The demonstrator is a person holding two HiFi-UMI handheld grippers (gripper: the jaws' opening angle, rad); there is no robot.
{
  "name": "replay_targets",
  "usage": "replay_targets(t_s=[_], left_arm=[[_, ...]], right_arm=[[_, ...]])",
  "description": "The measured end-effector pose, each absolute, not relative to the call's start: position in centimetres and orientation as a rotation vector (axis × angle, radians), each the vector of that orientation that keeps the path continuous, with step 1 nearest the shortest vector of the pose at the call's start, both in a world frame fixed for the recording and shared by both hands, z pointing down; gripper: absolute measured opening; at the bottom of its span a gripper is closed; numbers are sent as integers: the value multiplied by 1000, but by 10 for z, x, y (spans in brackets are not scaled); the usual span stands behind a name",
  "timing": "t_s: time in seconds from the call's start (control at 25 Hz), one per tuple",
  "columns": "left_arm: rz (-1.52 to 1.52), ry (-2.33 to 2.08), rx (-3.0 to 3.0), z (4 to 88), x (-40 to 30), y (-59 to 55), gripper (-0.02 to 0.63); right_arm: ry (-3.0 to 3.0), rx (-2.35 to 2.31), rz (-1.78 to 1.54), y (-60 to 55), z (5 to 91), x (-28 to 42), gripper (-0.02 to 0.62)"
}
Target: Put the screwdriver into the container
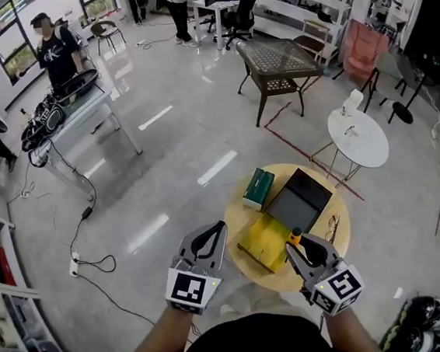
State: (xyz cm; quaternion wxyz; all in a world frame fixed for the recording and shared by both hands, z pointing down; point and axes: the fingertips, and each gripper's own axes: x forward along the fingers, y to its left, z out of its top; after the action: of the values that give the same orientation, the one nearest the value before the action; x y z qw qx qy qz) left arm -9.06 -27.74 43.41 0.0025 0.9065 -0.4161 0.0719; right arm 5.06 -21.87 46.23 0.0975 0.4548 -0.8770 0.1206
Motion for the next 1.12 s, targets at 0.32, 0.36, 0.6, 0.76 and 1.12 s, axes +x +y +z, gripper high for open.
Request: replay_targets(t_s=[0.32, 0.36, 0.6, 0.76, 1.12], left_arm=[[241, -1315, 2837, 442, -54, -310, 17], [242, -1314, 2834, 444, -51, -313, 17], [281, -1304, 2831, 453, -36, -324, 17], [313, -1283, 2837, 463, -24, -331, 17], [430, -1226, 2847, 494, -3, -333, 17]], right_arm=[[-2622, 1300, 380, -258, 468, 74, 118], [-2621, 1298, 387, -262, 469, 77, 118], [-2618, 1299, 422, -277, 483, 95, 118], [-2601, 1297, 461, -284, 500, 103, 118], [-2532, 1329, 563, -292, 548, 120, 118]])
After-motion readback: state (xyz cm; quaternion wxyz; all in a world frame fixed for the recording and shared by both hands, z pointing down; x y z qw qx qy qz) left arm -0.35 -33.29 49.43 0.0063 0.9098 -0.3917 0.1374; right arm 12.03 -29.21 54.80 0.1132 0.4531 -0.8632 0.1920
